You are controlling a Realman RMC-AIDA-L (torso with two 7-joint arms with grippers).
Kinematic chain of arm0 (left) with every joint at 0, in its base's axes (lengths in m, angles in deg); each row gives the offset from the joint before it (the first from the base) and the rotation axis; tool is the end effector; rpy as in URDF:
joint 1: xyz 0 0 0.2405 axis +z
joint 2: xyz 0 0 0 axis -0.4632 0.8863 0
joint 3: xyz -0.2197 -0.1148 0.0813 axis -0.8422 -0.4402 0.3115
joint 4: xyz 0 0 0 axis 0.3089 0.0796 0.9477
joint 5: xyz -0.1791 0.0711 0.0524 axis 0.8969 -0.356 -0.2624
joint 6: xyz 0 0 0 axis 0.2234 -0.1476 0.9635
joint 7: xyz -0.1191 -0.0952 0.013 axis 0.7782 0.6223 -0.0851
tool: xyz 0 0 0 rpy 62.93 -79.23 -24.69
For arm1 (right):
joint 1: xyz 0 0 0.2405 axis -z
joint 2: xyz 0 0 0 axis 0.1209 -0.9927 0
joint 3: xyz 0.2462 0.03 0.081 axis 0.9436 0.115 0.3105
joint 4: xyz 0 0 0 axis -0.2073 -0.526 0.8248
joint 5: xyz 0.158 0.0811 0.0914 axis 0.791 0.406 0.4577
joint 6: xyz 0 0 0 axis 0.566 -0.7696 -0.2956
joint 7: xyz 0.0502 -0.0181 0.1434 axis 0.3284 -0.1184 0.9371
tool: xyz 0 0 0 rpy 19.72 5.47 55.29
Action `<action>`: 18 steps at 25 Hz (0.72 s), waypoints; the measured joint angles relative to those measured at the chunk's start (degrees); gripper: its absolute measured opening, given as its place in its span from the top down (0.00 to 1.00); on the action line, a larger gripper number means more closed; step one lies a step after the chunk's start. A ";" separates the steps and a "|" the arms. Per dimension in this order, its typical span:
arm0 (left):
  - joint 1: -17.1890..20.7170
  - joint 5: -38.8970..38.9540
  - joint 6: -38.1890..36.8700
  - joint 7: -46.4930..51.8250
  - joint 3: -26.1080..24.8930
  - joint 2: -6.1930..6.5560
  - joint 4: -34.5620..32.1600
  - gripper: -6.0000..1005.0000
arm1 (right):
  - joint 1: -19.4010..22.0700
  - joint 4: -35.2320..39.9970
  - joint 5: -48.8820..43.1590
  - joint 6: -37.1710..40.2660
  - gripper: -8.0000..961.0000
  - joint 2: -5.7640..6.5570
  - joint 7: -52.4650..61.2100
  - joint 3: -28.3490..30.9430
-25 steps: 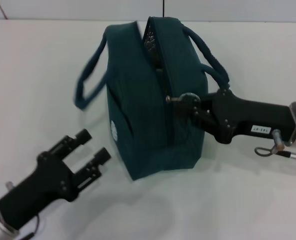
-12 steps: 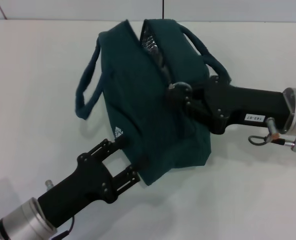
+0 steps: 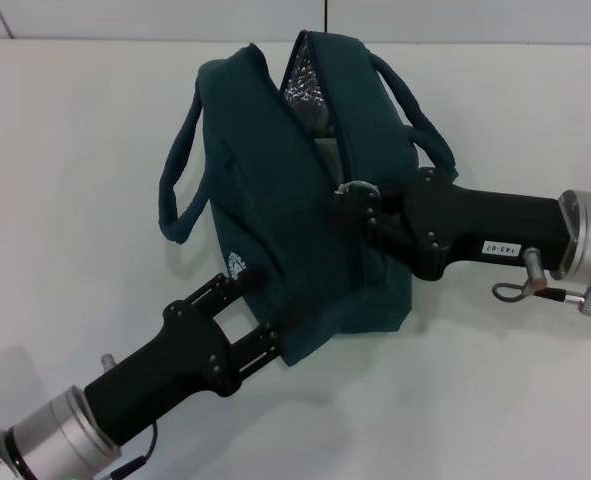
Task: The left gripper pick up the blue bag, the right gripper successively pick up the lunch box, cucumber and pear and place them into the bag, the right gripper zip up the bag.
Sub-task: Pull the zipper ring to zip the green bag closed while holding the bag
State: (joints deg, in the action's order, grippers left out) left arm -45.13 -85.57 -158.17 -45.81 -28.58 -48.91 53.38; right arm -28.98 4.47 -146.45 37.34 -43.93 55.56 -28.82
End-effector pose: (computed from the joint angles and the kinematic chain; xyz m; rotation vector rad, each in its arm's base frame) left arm -0.2810 0.1952 -0.0770 -2.2335 -0.8124 -1.2865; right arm 0.1618 0.3166 -0.0554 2.8204 -0.4613 -1.2366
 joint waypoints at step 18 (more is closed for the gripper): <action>-3.46 5.08 5.08 -1.09 -3.12 0.01 5.37 0.31 | 0.59 0.00 0.39 -0.06 0.96 -0.20 -0.23 -0.67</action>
State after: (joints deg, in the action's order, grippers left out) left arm -48.59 -80.49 -153.09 -46.90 -31.70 -48.91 58.75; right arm -28.39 4.47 -146.07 37.28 -44.12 55.33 -29.49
